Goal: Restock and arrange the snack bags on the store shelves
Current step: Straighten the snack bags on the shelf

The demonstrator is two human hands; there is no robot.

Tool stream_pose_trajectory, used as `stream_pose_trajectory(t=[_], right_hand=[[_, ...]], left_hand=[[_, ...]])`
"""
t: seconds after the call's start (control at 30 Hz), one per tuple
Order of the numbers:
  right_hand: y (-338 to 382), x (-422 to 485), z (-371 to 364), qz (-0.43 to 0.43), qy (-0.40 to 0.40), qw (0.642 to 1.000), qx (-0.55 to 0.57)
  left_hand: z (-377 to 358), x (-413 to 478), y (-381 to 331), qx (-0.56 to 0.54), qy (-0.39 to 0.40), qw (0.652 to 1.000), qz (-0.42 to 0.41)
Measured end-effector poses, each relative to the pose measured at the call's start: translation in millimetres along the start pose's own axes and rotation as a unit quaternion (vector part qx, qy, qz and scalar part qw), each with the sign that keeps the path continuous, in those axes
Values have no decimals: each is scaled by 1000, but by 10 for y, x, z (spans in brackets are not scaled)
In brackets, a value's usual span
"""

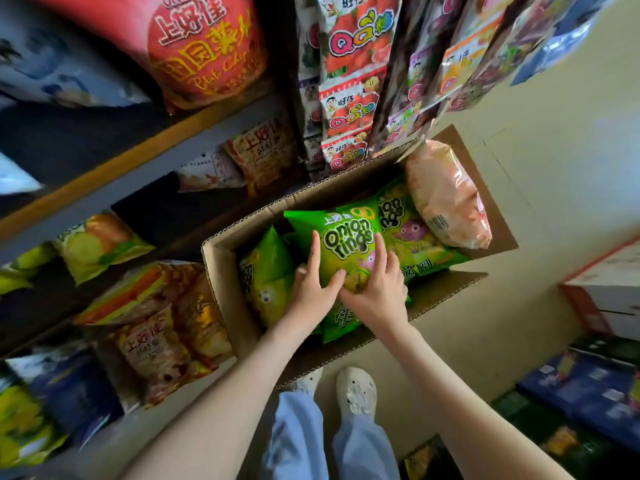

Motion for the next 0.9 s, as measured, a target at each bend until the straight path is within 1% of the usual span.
stream_pose_trajectory(t=[0.07,0.2,0.33,0.4,0.43,0.47,0.5,0.53,0.57,0.63,0.7,0.73,0.8,0.9], right_hand=[[136,-75,87,5,-4,1000,23],[475,-283,311,19,10,999,26],[1016,-512,706,74,11,994,84],[1168,-591,841,61,29,991,118],[1219,-611,909,36,43,985,163],[1278,-644,966,-1,65,971,230],[1349,-686,998,-35,93,947,306],[1496,-756,1025,-54,132,920,365],[1724,-846,1063,-46,176,897,402],[2170,-1037,1180,3,221,886,407],[2580,-1216,1316,73,229,879,412],[2775,-1303,1374,117,227,878,405],[3089,-1437,1415,187,211,893,351],[3572,-1614,1411,308,180,883,303]], left_hand=[[141,-107,-100,-19,-14,1000,-7],[467,-415,-308,-33,-42,998,-29],[987,-790,-608,-28,-82,994,-69],[1300,-1012,-759,-37,-94,991,-92],[1452,-1124,-813,-39,-100,989,-103],[1611,-1244,-868,-36,-110,987,-116],[1765,-1372,-903,-29,-120,984,-126],[1898,-1496,-920,-24,-127,982,-135],[2034,-1627,-936,-28,-131,980,-144],[2331,-1888,-964,-51,-147,974,-163],[2672,-2153,-975,-69,-175,965,-182],[2853,-2288,-986,-70,-196,958,-197],[3207,-2522,-1000,-60,-238,942,-229],[3651,-2786,-1064,-24,-294,917,-269]])
Point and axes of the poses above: each hand's wrist, its own x-axis towards the middle knuckle, its own z-axis out of the back of the hand, y = z × x, the point moved 9 cm from there along x, towards the middle knuckle, and after that the axes turned 11 degrees about x, right-handed, at the moved point
